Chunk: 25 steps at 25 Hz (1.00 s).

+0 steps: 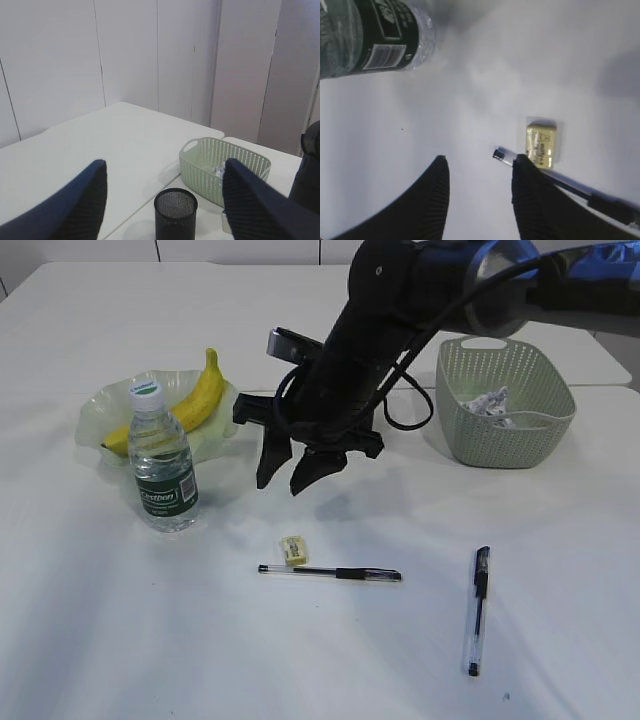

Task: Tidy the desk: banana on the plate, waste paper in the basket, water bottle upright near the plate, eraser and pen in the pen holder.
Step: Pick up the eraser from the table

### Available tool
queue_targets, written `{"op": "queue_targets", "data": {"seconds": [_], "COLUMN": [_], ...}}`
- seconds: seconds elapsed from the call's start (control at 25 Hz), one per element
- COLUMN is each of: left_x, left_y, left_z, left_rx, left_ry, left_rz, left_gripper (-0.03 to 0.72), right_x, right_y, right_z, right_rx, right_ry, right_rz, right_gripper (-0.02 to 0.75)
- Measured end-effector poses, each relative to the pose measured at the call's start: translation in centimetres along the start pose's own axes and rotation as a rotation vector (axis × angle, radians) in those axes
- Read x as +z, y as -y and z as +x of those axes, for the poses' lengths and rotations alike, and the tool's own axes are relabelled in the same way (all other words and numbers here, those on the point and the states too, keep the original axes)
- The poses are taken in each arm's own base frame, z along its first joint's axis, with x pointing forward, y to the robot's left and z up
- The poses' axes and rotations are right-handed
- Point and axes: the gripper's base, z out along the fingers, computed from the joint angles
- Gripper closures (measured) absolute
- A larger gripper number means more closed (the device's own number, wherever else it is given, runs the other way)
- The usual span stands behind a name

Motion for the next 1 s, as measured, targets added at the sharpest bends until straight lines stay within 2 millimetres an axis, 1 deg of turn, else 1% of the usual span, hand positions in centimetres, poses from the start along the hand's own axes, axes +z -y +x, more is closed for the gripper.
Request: {"op": "queue_targets", "data": {"seconds": [0.24, 0.32, 0.56, 0.68, 0.88, 1.0], "left_x": [0.0, 0.0, 0.0, 0.0, 0.0, 0.0], "left_y": [0.0, 0.0, 0.0, 0.0, 0.0, 0.0], "left_z": [0.0, 0.0, 0.0, 0.0, 0.0, 0.0], "left_rx": [-0.002, -0.002, -0.002, -0.002, -0.002, -0.003], "left_ry": [0.000, 0.000, 0.000, 0.000, 0.000, 0.001], "left_rz": [0.000, 0.000, 0.000, 0.000, 0.000, 0.002], "left_gripper": [0.182, 0.182, 0.182, 0.182, 0.182, 0.182], "right_x": [0.2, 0.5, 1.6, 2.6, 4.3, 4.7], "right_y": [1.2, 1.4, 1.6, 1.3, 0.2, -0.2], "right_z": [-0.2, -0.2, 0.4, 0.7, 1.6, 2.0], "right_rx": [-0.021, -0.016, 0.002, 0.000, -0.024, -0.039], "right_ry": [0.017, 0.008, -0.055, -0.083, -0.121, -0.128], "right_rz": [0.124, 0.136, 0.150, 0.156, 0.162, 0.172], "right_gripper": [0.423, 0.419, 0.363, 0.356, 0.352, 0.352]}}
